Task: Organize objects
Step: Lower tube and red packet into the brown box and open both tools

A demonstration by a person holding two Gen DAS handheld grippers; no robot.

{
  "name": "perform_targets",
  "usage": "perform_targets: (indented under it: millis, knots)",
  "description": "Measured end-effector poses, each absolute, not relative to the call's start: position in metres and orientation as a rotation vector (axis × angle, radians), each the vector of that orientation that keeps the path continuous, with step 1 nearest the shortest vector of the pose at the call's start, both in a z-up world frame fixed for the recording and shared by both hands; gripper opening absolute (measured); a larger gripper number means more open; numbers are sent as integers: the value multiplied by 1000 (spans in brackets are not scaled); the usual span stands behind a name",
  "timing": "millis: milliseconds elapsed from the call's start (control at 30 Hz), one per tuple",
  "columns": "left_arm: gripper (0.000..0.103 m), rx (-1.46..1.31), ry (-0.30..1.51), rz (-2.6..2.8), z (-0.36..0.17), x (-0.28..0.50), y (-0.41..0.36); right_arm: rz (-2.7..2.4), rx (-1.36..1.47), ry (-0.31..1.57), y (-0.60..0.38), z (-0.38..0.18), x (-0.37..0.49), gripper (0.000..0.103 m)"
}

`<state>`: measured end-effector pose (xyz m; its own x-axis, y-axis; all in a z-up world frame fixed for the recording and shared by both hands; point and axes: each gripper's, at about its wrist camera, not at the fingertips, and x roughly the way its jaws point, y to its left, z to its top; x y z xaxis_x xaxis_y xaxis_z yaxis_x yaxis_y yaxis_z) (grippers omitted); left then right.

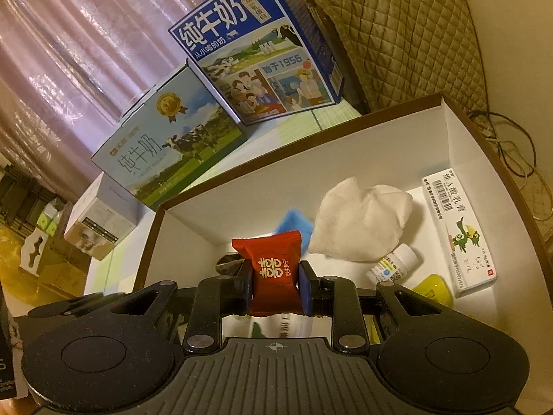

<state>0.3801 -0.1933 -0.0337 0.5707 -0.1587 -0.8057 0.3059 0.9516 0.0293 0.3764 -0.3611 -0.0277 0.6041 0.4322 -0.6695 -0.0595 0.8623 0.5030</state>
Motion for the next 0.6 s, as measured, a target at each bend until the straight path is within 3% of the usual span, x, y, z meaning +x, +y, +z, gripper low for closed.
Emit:
perform_targets:
  millis: [100,167,300,400,467,600]
  knots:
    - [54,168,923,-273,-31,379,-189,291,467,876,-359,-26,379,23]
    - [62,169,919,-270,-29,379,-187,283,467,867,-358,-25,380,23]
    - [65,161,912,-273,-26,377,-182,295,473,837,-355,-22,383,24]
    - [76,148,915,-277,-25,376,-179,282,475,819,-354,-18,386,37]
    - [78,140,922,-283,-24,375,-177,276,496,793,-356,-15,386,55]
    - [84,121,924,-292,-22,372,-171,271,509,772,-362,-8,383,59]
